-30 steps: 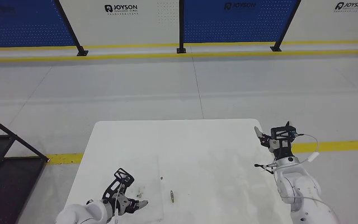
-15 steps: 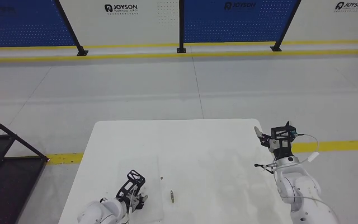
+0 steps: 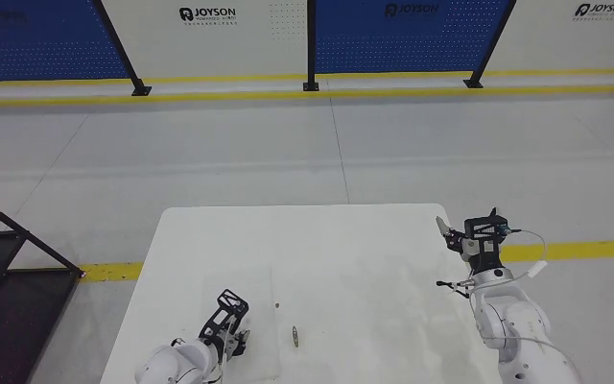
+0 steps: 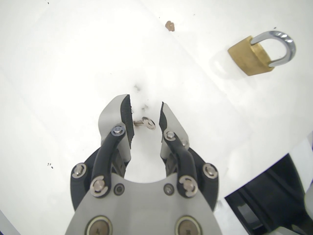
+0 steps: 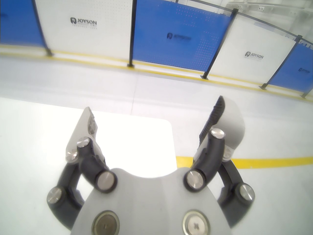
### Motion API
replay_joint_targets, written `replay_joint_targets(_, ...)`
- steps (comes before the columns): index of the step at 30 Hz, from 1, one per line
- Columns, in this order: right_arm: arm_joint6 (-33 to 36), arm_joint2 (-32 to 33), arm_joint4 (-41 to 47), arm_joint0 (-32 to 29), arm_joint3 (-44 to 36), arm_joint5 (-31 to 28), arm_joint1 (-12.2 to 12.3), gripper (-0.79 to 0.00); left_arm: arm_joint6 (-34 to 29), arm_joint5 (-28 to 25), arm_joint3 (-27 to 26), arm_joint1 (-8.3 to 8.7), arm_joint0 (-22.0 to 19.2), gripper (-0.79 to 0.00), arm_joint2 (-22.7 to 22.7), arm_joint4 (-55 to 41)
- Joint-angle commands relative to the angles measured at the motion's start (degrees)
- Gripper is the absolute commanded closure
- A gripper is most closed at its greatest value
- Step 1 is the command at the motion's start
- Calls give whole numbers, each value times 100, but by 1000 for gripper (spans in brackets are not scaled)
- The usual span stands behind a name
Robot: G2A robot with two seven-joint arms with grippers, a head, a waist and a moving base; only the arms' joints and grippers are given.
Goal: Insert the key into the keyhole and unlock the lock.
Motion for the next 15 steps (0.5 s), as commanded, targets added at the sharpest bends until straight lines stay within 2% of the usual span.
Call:
replay_joint_targets(1, 0, 0, 0, 0, 0, 0, 0, -785, 4, -9, -33, 8, 32, -292, -20, -3)
replay_joint_targets(15, 0, 0, 0, 0, 0, 0, 0, -785, -69, -137, 24, 53, 49, -219, -58, -29)
